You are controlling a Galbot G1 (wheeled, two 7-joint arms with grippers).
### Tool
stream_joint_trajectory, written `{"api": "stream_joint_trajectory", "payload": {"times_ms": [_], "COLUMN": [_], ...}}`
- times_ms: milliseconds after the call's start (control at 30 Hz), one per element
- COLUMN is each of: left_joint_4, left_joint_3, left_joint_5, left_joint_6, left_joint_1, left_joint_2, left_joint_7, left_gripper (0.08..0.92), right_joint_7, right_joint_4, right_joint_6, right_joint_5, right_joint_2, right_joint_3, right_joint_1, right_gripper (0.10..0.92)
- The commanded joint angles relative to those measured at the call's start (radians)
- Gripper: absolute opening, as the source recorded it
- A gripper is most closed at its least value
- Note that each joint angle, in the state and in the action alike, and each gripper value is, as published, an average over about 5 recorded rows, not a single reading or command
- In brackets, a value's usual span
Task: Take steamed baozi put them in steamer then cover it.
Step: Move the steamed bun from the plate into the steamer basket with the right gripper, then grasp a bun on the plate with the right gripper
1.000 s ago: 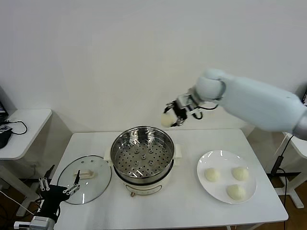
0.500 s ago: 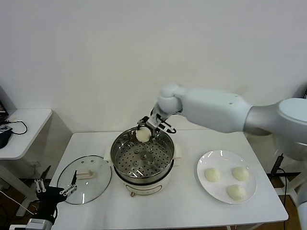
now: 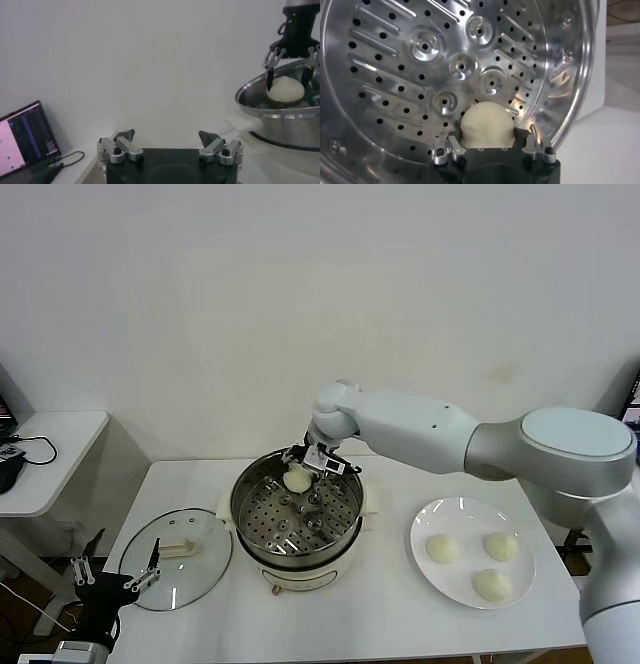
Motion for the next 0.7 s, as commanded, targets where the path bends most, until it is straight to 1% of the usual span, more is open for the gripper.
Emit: {"api": "stream_joint_trajectory", "payload": {"times_ms": [33,100,167,233,333,433,500,600,700], "left_joint_4": [-0.003,-0.004,-0.005,-0.006,-0.008,-0.011,-0.014,-0.022,-0.026], "left_joint_3": [0.000,0.000,0.000,-0.001,-0.004,-0.006,-0.005,-0.001,0.005], "left_joint_5": [0.000,0.000,0.000,0.000,-0.003,-0.006,-0.007,-0.007,-0.006], "left_joint_6": [0.000,0.000,0.001,0.001,0.001,0.001,0.001,0.002,0.003], "left_joint_1": [0.001,0.001,0.001,0.002,0.003,0.001,0.001,0.001,0.000], "left_joint_2": [0.003,0.005,0.007,0.010,0.016,0.022,0.025,0.030,0.038], "left_joint_7": [0.000,0.001,0.001,0.002,0.003,0.004,0.004,0.005,0.007], "left_gripper": [0.823,0.823,0.823,0.823,0.823,0.823,0.823,0.823,0.823], "right_joint_7": [0.037,0.032,0.009,-0.035,-0.117,-0.174,-0.192,-0.196,-0.194], "right_joint_4": [-0.046,-0.033,0.005,0.079,0.227,0.352,0.420,0.527,0.623], "right_joint_6": [0.058,0.048,0.012,-0.066,-0.228,-0.367,-0.442,-0.543,-0.616], "right_joint_5": [-0.063,-0.039,0.036,0.150,0.326,0.448,0.498,0.566,0.598], "right_joint_2": [0.029,0.021,0.002,-0.035,-0.119,-0.227,-0.310,-0.453,-0.604], "right_joint_3": [0.001,0.007,0.013,0.017,0.015,0.008,-0.001,-0.015,-0.024], "right_joint_1": [-0.015,0.005,0.047,0.108,0.205,0.283,0.319,0.354,0.369], "right_gripper": [0.725,0.776,0.804,0.819,0.822,0.823,0.823,0.823,0.823]}}
